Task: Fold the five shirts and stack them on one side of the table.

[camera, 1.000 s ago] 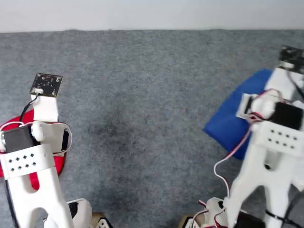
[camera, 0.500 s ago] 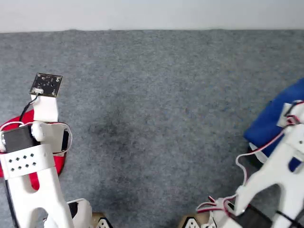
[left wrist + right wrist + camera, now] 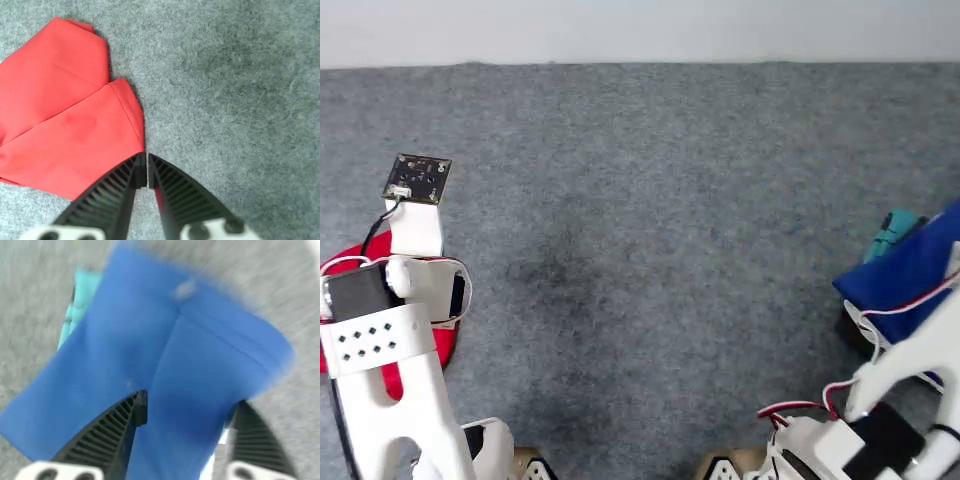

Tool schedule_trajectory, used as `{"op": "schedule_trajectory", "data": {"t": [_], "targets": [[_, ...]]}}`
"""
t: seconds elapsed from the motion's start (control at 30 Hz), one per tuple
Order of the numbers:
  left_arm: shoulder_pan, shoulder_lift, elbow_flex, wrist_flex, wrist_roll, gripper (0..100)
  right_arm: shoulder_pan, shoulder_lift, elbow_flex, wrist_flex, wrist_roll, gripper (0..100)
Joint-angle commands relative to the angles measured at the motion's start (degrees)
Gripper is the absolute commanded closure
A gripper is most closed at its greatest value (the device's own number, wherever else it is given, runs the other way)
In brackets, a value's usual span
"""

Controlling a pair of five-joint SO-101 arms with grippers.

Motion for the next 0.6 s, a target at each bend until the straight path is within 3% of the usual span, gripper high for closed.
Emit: {"op": "schedule_trajectory", "data": {"t": [0.0, 0.1, 0.23, 0.33, 0.57], "targets": [[-0.2, -1.1, -0.2, 0.4, -0.4, 99, 0.8, -5.9, -5.3, -0.2, 0.6, 68.6], [-0.2, -1.1, -0.2, 0.4, -0.4, 99, 0.0, -8.3, -5.2, -0.2, 0.8, 78.3], [-0.2, -1.1, -0.2, 0.4, -0.4, 99, -2.2, -8.7, -1.1, -0.2, 1.1, 99.3], [-0.2, -1.1, -0.2, 0.4, -0.4, 99, -3.7, -8.6, 5.1, -0.7, 2.0, 95.9], [-0.2, -1.3, -0.2, 0.4, -0.4, 99, -9.3, -9.4, 19.4, -5.9, 2.0, 99.0]]}}
